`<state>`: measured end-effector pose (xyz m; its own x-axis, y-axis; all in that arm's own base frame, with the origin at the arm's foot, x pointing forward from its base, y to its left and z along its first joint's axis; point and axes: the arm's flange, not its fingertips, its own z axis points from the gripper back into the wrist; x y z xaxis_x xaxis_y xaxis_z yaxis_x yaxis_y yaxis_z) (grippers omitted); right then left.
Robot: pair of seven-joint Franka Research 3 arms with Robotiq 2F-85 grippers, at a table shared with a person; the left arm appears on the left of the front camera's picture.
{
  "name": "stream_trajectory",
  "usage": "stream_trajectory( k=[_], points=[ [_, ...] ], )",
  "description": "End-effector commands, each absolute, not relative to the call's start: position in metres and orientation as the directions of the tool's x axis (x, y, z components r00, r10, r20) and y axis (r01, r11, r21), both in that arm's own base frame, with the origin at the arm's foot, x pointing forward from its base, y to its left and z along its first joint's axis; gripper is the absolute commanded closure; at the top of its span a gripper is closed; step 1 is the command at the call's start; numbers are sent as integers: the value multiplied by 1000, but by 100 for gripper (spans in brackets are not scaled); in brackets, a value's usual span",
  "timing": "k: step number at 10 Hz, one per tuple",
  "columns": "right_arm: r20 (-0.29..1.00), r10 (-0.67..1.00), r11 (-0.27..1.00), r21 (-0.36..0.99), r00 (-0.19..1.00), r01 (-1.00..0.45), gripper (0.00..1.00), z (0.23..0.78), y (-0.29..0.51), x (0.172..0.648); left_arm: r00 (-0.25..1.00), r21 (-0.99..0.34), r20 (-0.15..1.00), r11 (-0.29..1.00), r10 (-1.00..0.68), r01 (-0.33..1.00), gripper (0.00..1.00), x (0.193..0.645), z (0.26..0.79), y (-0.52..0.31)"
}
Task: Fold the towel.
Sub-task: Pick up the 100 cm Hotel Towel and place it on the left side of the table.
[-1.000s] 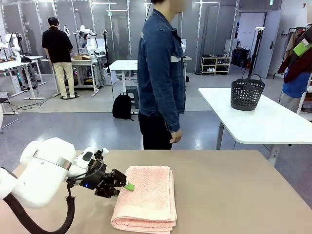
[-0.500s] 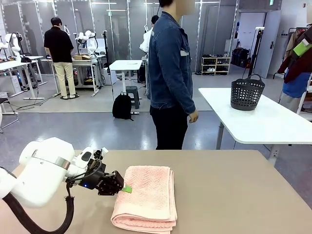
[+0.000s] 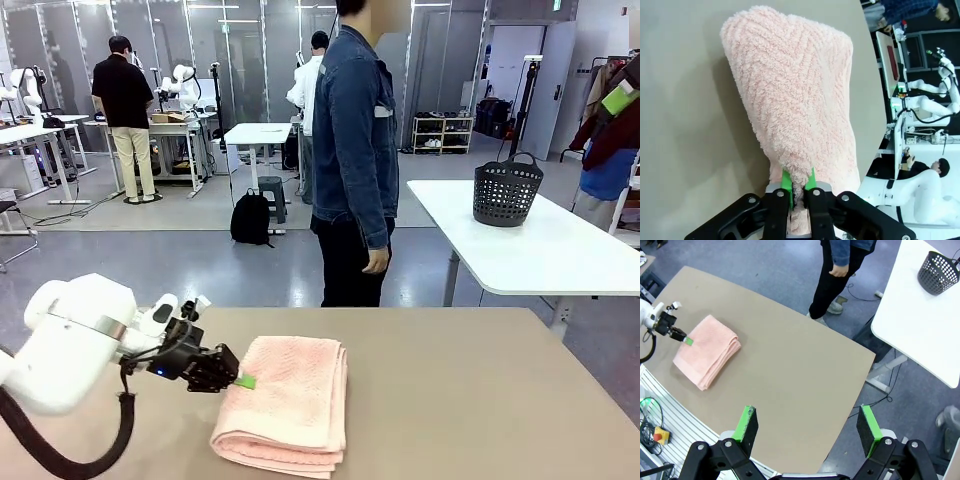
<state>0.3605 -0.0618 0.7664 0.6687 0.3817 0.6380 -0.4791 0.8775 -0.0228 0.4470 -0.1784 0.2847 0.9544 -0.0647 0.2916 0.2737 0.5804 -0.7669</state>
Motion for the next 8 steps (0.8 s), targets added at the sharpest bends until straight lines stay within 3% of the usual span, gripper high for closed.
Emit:
stream_trajectory(
  k=[1,8],
  points=[
    [635,392,874,-33,666,-484,0,766,-63,362,955,-763,288,585,-74,275,100,451,308,-125],
    [635,392,874,-33,666,-484,0,766,-63,362,956,-649,272,713,-108,265,100,461,327,95]
  ],
)
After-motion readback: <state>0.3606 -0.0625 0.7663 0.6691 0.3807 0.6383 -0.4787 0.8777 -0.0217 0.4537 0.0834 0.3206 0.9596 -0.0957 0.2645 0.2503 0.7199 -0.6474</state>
